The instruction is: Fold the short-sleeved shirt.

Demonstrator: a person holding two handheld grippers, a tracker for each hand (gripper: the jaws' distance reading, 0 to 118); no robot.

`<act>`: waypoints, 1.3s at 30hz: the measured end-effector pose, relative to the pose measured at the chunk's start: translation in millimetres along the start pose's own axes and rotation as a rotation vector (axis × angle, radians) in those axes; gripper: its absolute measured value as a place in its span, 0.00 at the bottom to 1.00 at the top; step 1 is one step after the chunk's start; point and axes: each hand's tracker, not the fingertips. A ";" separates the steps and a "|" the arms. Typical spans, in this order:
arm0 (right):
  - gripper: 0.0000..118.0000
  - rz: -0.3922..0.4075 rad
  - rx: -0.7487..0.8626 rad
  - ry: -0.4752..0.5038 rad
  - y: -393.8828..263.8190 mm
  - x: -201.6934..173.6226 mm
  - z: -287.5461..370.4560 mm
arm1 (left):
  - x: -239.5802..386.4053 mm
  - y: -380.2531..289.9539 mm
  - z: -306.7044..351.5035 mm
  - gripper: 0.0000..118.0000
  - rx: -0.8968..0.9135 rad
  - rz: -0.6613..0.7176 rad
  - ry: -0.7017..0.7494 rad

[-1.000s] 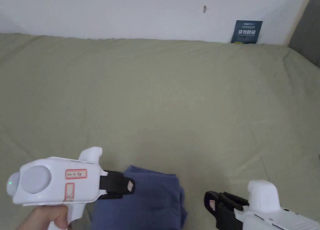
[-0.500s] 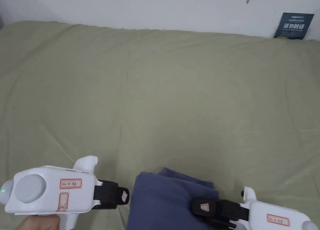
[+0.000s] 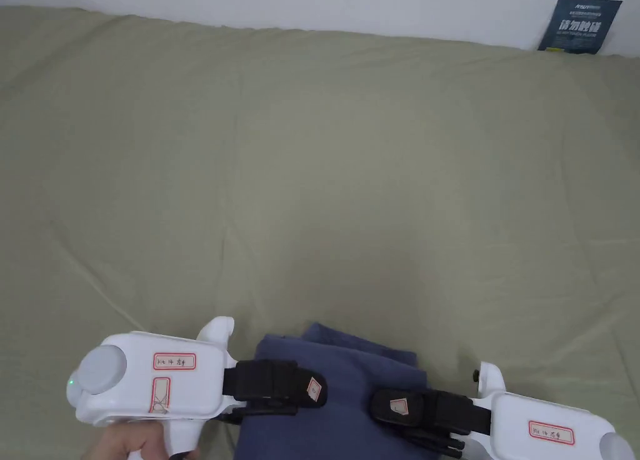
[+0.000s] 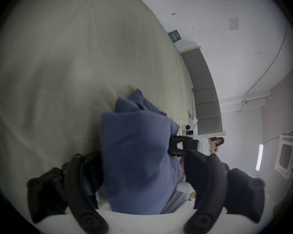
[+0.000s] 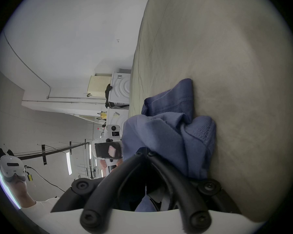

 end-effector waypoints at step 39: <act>0.00 0.251 0.143 -0.224 65.2 -109.3 46.0 | -138.4 117.2 368.8 0.99 0.262 0.089 0.492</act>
